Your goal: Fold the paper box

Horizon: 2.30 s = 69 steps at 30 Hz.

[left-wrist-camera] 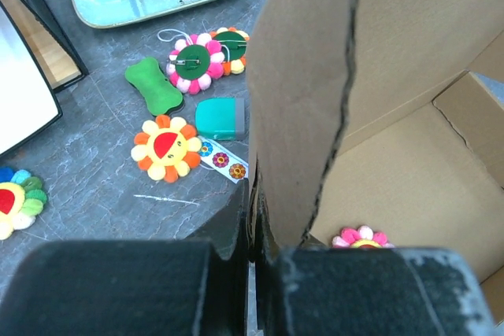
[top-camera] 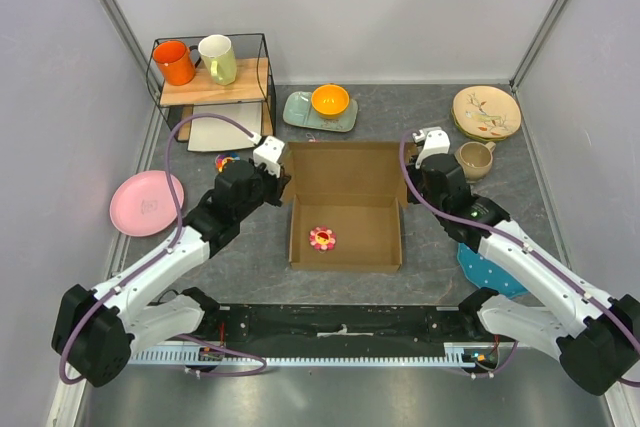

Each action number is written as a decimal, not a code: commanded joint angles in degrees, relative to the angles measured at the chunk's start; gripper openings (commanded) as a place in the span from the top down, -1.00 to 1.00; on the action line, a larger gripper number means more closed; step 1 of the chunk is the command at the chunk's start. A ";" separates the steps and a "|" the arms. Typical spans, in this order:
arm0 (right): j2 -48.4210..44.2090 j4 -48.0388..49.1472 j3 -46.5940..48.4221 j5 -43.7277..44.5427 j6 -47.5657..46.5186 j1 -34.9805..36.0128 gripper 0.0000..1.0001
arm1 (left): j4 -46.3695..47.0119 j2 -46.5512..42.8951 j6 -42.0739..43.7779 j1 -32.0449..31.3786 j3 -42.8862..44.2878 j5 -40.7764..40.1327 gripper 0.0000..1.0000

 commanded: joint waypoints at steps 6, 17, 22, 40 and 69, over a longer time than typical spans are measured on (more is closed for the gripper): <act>0.49 2.66 -0.43 -0.79 5.26 0.03 0.86 | 14.46 -5.14 -8.42 -1.17 -7.59 -6.69 0.96; -2.58 5.47 -5.70 1.14 9.04 0.82 0.95 | 21.59 -6.47 -14.50 -5.91 -11.91 -18.37 0.96; -2.32 5.47 -5.79 2.28 10.19 2.58 0.95 | 22.03 -5.32 -15.11 -9.17 -11.39 -23.21 0.96; -0.65 2.66 -5.53 15.20 10.01 12.33 0.79 | 10.79 4.60 -5.89 -21.56 -1.46 -35.95 0.83; -5.22 1.70 -12.12 18.01 15.55 16.03 0.67 | 5.95 6.46 -22.84 -26.57 -1.81 -38.60 0.69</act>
